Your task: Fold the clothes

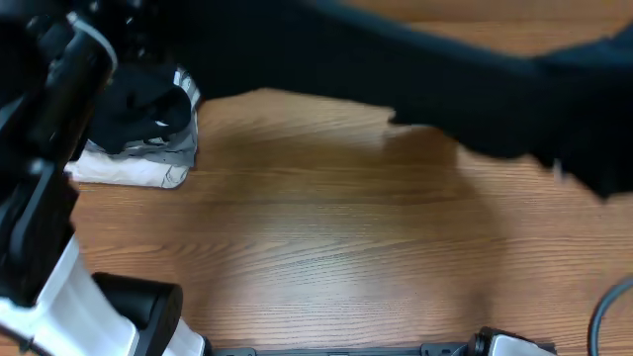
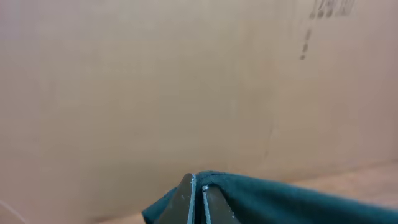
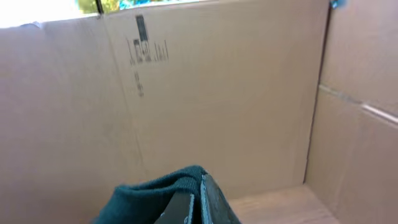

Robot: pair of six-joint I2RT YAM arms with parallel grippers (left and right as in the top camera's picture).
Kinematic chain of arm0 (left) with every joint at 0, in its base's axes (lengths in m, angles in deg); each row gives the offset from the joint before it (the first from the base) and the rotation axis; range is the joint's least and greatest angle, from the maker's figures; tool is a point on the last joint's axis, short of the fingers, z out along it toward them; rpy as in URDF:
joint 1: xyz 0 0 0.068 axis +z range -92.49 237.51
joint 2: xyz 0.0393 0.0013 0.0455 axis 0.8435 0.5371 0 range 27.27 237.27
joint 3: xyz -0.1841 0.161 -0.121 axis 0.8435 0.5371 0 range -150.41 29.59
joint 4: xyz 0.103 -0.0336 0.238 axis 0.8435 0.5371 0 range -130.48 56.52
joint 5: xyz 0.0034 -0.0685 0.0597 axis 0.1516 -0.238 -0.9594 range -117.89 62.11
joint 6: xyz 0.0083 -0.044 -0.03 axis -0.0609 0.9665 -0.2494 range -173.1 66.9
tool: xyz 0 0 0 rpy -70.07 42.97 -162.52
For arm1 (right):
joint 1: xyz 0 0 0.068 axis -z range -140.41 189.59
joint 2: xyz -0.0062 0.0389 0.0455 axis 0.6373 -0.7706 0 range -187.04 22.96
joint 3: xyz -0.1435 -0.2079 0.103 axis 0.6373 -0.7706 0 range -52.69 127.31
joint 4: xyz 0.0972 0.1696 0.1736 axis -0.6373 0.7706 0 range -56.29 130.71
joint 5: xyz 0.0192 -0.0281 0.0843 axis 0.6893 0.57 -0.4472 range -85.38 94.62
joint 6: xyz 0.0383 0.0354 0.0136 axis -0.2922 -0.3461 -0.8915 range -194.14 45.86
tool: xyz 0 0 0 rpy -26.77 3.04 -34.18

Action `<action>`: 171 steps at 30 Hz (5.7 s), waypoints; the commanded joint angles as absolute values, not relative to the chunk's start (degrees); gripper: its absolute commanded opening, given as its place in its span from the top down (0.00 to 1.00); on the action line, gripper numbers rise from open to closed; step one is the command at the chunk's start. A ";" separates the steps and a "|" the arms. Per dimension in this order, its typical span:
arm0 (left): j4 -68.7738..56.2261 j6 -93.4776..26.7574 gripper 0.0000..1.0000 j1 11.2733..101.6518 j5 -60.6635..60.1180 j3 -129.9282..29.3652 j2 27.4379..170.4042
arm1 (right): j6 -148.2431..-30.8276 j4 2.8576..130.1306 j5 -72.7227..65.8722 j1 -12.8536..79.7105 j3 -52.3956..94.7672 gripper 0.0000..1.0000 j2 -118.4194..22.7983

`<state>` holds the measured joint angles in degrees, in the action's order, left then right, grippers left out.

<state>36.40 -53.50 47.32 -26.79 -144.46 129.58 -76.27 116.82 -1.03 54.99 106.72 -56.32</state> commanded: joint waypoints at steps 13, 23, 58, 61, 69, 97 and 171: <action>28.75 -53.06 0.96 46.99 -26.79 -142.56 143.85 | -75.57 107.46 1.57 55.43 105.91 0.96 -75.23; -2.74 -49.00 0.96 46.99 -26.89 -142.58 158.99 | -79.55 68.45 -3.50 54.99 106.00 0.96 -89.96; 56.34 -47.32 0.96 47.34 -18.74 -142.63 160.87 | -73.82 118.83 -17.16 55.69 93.96 0.96 -90.81; 56.34 -47.29 0.96 47.23 -14.57 -142.63 160.74 | -72.86 123.77 -17.10 55.69 93.96 0.96 -90.42; 56.34 -47.27 0.96 45.89 -12.43 -140.53 158.84 | -73.32 130.76 -14.30 55.73 92.01 0.96 -87.05; 54.91 -38.73 0.96 44.95 -23.90 -71.13 130.25 | -89.49 128.99 -2.47 55.84 29.63 0.96 -54.82; 11.70 -35.34 0.96 45.28 -42.54 -49.21 127.48 | -66.65 74.96 -2.30 44.06 22.64 0.96 -79.62</action>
<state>12.12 -33.96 45.11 -39.81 -48.51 125.42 -66.83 75.62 -2.56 44.32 22.62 -79.56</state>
